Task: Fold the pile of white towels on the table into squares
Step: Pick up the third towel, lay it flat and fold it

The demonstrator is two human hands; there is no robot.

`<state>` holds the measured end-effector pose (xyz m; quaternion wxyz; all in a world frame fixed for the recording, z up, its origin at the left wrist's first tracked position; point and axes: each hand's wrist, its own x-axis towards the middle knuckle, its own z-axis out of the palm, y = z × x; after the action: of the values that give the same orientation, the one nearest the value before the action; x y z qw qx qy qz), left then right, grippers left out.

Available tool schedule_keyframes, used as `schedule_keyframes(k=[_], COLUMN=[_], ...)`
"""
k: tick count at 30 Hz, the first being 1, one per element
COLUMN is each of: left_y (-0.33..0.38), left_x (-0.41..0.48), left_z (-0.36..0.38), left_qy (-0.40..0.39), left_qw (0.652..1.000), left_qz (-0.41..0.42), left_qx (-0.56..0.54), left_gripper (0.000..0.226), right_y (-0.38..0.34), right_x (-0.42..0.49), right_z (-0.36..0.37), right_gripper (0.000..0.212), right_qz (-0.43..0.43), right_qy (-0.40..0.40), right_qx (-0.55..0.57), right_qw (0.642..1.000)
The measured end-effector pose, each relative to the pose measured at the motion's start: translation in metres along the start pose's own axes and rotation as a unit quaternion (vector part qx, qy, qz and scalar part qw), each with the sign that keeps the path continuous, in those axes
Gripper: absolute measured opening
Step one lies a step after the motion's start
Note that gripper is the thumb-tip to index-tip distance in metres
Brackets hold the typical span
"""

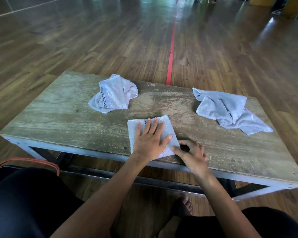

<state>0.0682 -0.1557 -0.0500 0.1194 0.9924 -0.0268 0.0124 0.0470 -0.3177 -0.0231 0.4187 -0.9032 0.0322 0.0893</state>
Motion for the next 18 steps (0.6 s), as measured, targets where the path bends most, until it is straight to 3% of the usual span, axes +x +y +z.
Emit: schedule_keyframes(k=[9,18], left_y=[0.0004,0.0004], left_x=[-0.0001,0.0000], left_z=[-0.0034,-0.0020], left_qy=[-0.013,-0.008], left_qw=[1.000,1.000], left_qz=[-0.004,-0.008], left_qx=[0.002,0.002], left_gripper=[0.075,0.075], right_y=[-0.0027,-0.0017], right_x=[0.0069,0.0000], right_z=[-0.0016,-0.0056], right_gripper=[0.038,0.017], right_qz=[0.026,0.014], right_qy=[-0.044,-0.045], right_qx=[-0.086,-0.001], right_qw=[0.995,0.999])
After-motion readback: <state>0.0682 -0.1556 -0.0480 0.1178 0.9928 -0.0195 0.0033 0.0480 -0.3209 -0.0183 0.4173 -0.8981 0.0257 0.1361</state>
